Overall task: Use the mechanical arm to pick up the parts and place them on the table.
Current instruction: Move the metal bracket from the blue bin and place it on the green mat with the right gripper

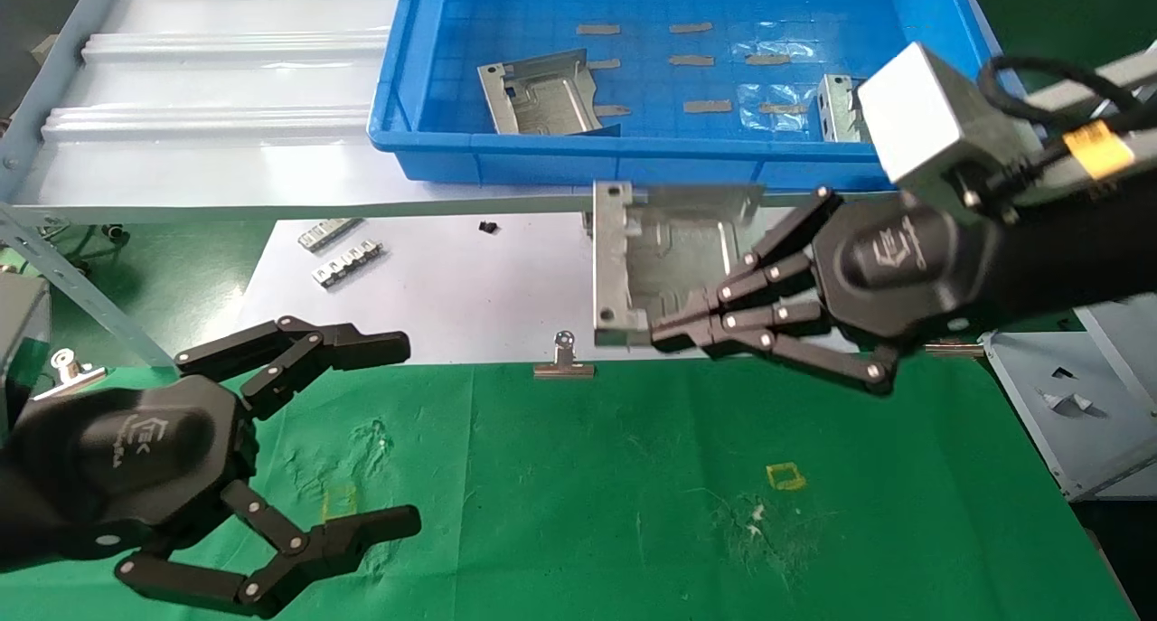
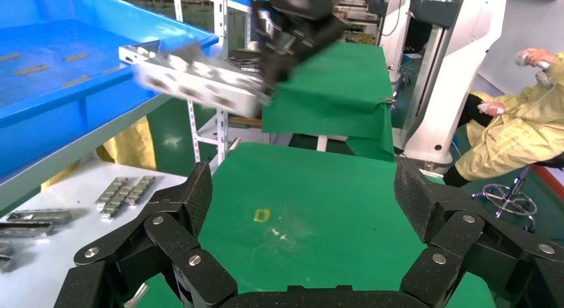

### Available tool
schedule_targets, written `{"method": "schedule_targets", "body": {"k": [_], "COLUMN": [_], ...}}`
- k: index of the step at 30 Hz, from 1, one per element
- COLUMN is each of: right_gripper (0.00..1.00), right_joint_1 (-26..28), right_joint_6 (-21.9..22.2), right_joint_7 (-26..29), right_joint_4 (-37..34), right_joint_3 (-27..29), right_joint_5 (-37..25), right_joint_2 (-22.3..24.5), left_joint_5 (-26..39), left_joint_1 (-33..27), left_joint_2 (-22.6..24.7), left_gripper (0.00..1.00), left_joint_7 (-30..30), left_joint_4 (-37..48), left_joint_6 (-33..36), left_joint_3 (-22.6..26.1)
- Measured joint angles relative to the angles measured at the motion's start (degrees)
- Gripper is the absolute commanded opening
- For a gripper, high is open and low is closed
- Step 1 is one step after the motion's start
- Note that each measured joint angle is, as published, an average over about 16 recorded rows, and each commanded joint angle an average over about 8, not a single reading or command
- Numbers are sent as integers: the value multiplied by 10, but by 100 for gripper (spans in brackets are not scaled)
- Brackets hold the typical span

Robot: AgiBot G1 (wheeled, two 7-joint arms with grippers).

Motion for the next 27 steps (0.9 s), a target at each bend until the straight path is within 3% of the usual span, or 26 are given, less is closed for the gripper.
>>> {"method": "schedule_targets", "body": {"k": [6, 13, 27], "right_gripper": [0, 0, 0], "right_joint_1": [-15, -55, -126], "right_joint_6": [9, 39, 118], "right_joint_7": [-6, -60, -180], "right_joint_4": [54, 33, -79], "right_joint_3": [-92, -167, -194], "right_joint_5": [-12, -62, -115], "right_joint_2": [33, 28, -35], "left_joint_5": [0, 0, 0], "left_joint_1": [0, 0, 0], "left_joint_2": [0, 0, 0], "left_gripper": [100, 100, 100], "left_joint_7": [0, 0, 0], "left_joint_4": [0, 0, 0], "left_joint_6": [0, 0, 0], "left_joint_3": [0, 0, 0]}}
